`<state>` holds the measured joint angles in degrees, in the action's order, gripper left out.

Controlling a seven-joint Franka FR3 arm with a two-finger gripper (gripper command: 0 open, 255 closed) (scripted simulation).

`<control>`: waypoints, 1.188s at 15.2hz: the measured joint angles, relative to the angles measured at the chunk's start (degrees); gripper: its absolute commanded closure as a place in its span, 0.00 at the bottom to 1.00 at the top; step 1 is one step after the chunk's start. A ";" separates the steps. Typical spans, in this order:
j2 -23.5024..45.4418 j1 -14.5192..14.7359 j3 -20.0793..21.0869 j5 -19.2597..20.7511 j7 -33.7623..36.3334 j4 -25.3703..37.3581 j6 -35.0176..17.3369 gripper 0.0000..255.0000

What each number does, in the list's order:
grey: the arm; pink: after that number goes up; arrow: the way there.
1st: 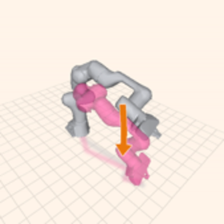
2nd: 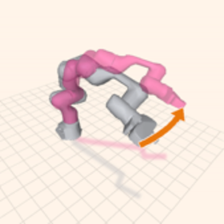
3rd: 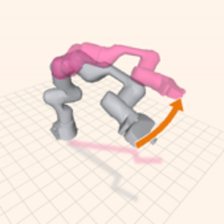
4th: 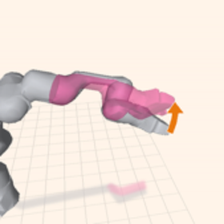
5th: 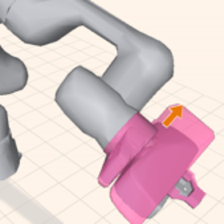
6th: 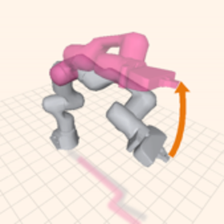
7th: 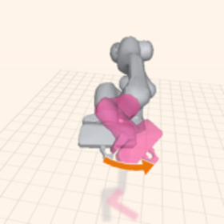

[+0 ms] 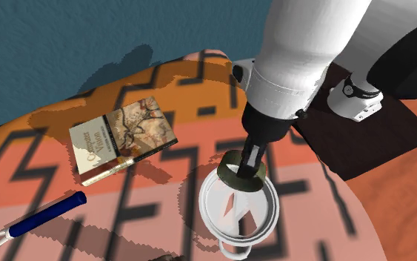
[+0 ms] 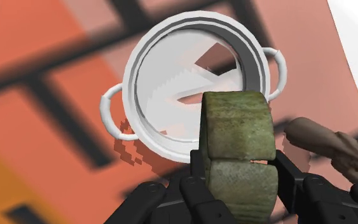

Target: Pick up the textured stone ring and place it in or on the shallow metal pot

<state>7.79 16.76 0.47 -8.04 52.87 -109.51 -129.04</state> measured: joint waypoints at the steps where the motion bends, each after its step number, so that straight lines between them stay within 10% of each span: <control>1: 0.45 0.80 0.51 0.48 1.60 0.89 0.25 1.00; 18: 5.86 2.37 1.67 0.43 3.25 -3.89 -10.16 1.00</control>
<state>13.65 19.14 2.14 -7.61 56.12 -113.40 -139.20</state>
